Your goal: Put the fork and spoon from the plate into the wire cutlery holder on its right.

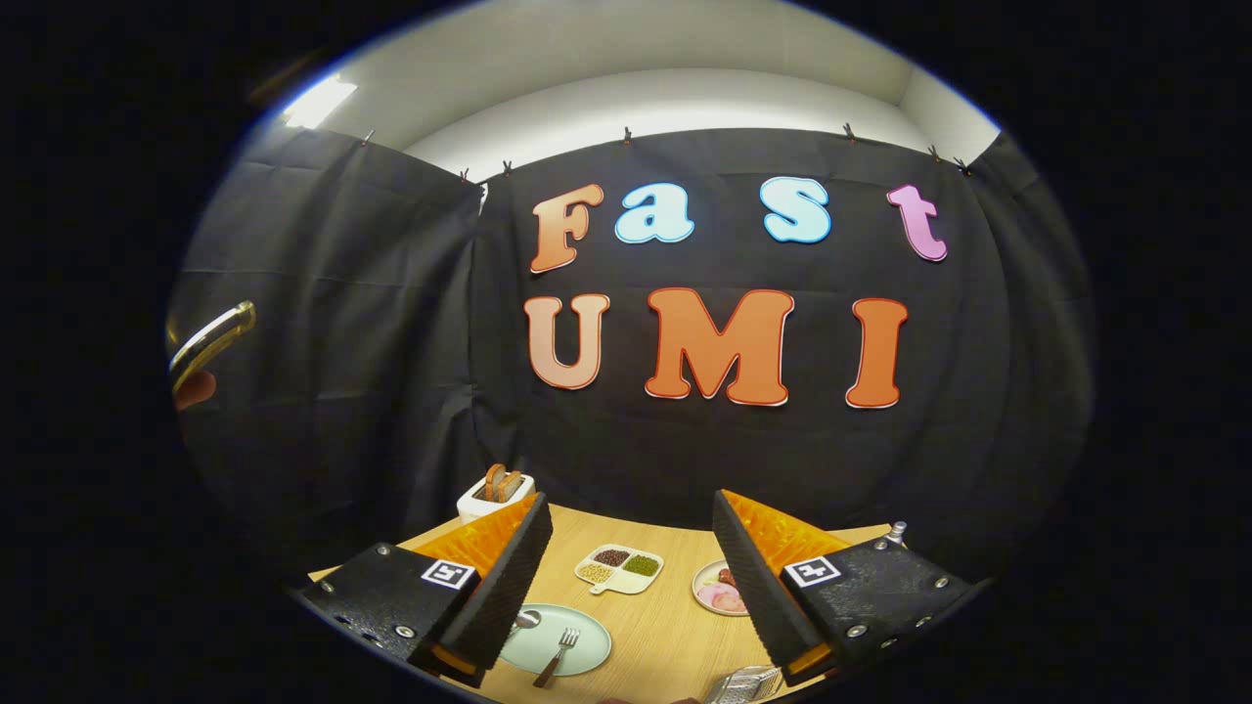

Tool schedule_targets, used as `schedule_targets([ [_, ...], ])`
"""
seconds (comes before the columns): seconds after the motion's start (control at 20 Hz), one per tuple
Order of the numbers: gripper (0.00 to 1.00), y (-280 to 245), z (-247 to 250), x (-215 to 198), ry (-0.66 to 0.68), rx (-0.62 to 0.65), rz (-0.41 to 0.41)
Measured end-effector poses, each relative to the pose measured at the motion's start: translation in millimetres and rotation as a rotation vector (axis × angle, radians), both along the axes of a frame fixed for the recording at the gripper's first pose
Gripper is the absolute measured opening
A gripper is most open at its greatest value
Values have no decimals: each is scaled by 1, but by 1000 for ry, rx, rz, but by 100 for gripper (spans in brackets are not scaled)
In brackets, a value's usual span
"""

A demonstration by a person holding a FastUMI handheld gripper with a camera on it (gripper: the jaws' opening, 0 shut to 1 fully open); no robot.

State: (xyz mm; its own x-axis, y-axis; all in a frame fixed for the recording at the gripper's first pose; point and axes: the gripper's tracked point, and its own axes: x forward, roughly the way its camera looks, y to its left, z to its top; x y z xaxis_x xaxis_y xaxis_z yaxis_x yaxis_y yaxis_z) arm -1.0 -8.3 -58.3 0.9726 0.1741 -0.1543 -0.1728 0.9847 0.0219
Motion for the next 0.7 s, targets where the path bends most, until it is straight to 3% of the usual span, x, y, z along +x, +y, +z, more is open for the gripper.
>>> schedule_targets([
  [0.4, 99, 53, -4, 7, -19, -74, -39],
  [0.7, 99, 97, -69, 8, 179, -82, -1],
])
